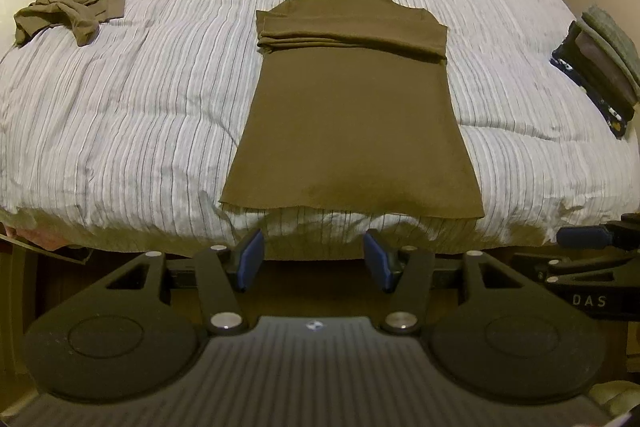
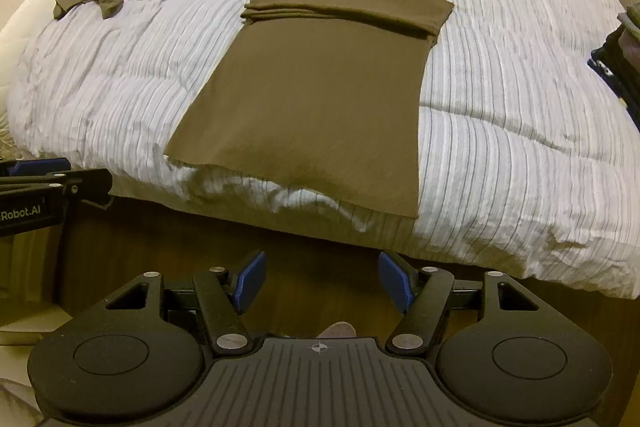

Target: Fold clothes

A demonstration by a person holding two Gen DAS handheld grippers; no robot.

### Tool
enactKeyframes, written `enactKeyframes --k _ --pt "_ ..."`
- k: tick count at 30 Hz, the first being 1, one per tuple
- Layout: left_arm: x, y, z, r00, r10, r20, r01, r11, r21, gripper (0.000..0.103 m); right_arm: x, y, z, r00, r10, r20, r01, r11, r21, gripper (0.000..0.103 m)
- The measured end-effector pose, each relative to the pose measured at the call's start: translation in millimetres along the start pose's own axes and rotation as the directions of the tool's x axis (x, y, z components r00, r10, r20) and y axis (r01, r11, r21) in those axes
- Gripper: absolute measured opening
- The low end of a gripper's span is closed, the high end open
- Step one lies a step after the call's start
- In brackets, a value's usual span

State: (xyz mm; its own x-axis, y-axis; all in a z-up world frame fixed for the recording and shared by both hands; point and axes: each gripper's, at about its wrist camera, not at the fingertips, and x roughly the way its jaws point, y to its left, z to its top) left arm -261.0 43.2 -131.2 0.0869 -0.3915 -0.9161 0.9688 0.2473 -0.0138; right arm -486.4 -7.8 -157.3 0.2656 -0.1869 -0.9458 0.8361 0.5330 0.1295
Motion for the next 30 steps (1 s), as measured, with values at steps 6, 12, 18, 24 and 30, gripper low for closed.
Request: enactKeyframes --k 6,12,18,24,30 --pt "9.8 -1.9 5.6 1.000 0.002 -0.023 -0.002 1.000 -0.010 0.052 4.8 -6.5 7.1 1.000 0.013 -0.008 -0.013 1.000 -0.002 0.066" --pt "31.2 4.8 27.5 0.998 0.009 -0.058 -0.010 1.000 -0.004 0.052 18.6 -10.9 26.3 0.999 0.019 -0.031 -0.018 1.000 0.017 0.066" --pt "70.4 18.2 70.7 0.996 -0.020 -0.090 0.022 1.000 0.022 0.052 42.2 -22.7 62.1 0.999 0.011 -0.045 -0.007 0.997 0.075 0.066" --pt "131.6 30.4 157.4 0.989 -0.111 -0.100 0.121 0.987 0.105 0.052 65.1 -70.6 113.1 1.000 -0.018 0.002 0.017 0.965 0.262 0.066" --pt "200.8 51.5 245.5 0.981 -0.182 -0.069 0.190 0.971 0.148 0.052 102.6 -150.1 166.2 0.987 -0.037 0.156 -0.048 0.861 0.506 0.066"
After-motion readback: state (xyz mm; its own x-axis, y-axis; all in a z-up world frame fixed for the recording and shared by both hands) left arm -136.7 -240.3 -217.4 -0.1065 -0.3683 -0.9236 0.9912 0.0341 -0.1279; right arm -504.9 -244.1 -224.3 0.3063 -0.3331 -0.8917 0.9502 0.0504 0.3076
